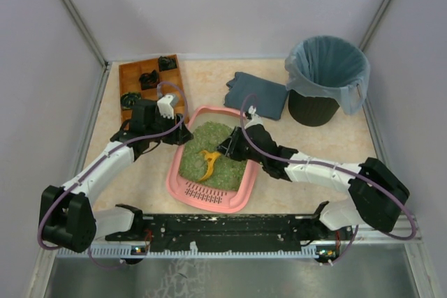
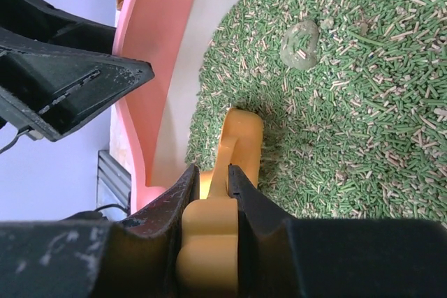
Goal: Clean the litter box
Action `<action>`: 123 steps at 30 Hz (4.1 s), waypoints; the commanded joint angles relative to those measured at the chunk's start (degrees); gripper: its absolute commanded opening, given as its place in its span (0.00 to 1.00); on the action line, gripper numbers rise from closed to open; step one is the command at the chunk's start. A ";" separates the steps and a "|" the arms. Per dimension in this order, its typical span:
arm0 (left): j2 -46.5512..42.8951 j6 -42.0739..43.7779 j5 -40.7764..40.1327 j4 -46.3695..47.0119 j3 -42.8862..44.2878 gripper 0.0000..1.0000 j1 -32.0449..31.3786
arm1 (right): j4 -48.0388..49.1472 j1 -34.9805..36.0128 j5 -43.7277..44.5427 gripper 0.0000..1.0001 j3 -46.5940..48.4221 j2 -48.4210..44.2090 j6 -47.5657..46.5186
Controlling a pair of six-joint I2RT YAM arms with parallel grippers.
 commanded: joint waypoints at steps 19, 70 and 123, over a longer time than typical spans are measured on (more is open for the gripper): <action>-2.71 0.75 -1.85 0.76 0.65 0.63 0.06 | 14.75 -3.80 0.20 0.00 -8.98 -9.45 5.88; -3.93 0.22 -2.40 2.00 0.23 0.61 0.22 | 35.66 -13.45 -2.93 0.00 -35.07 -37.15 22.09; -3.17 0.13 -1.84 0.90 0.62 0.61 0.68 | 36.29 -23.08 -13.90 0.00 -27.28 -29.04 26.15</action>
